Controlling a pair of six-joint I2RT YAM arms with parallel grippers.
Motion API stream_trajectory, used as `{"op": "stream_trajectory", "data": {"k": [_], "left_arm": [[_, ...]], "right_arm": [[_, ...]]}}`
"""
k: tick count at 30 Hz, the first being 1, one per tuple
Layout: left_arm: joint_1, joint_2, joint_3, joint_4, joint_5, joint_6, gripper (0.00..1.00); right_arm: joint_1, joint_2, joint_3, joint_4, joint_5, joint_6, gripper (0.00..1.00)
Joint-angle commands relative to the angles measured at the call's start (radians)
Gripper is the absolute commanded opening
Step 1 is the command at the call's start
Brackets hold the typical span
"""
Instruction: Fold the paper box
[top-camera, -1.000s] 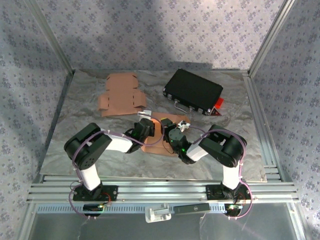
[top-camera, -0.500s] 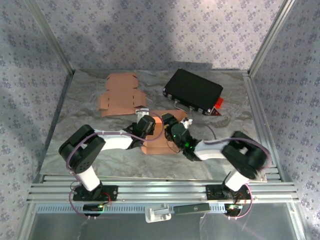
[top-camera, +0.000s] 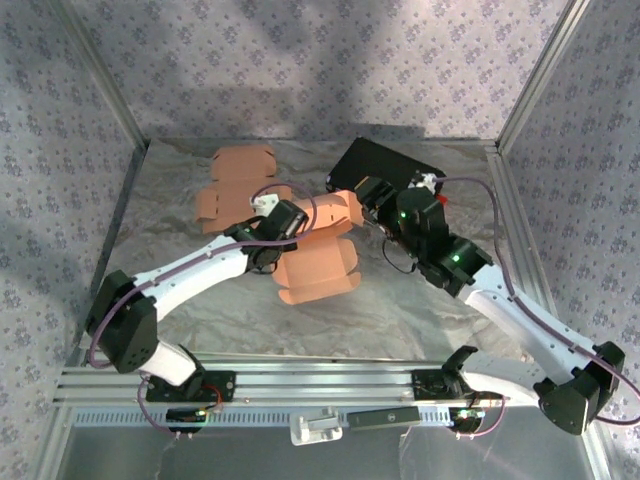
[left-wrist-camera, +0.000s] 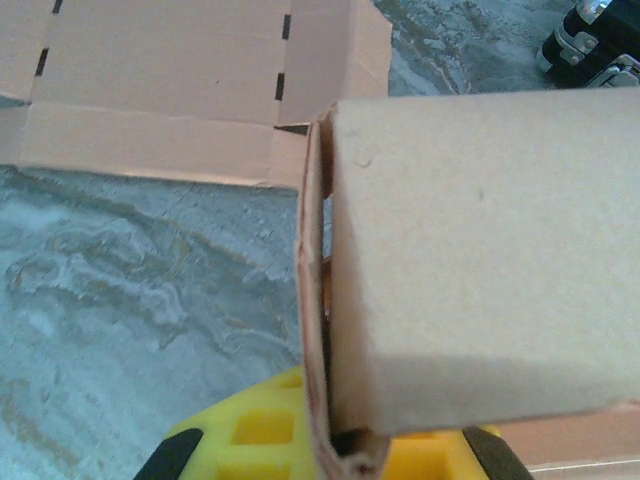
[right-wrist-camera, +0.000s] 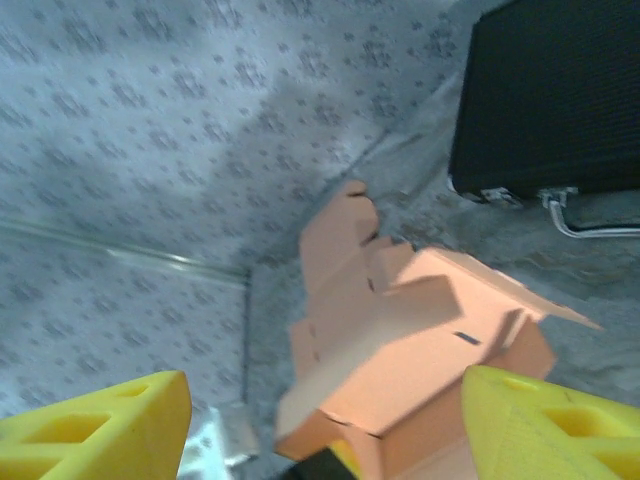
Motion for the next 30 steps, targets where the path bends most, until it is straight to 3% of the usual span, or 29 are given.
{"op": "stream_trajectory", "data": {"k": [1,11,17,22,27,30], "left_arm": [[0.004,-0.038,0.003,-0.095,0.046,-0.065,0.00],[-0.044,-0.074,0.038,-0.193,0.025,-0.086,0.00],[-0.052,-0.101,0.030,-0.199,0.025,-0.092,0.00],[-0.053,-0.104,0.044,-0.206,0.030,-0.072,0.00],[-0.054,-0.107,0.050,-0.201,0.036,-0.065,0.00],[-0.054,-0.109,0.050,-0.199,0.041,-0.059,0.00]], "right_arm": [[0.010,0.031,0.025,-0.169,-0.056,-0.098,0.73],[0.014,0.150,0.089,-0.138,-0.133,-0.081,0.73],[0.079,0.115,-0.043,-0.027,-0.095,-0.049,0.76],[0.115,0.040,-0.225,0.139,-0.066,-0.028,0.69],[0.103,0.075,-0.258,0.161,-0.075,-0.040,0.55],[0.078,0.113,-0.269,0.191,-0.098,-0.035,0.54]]}}
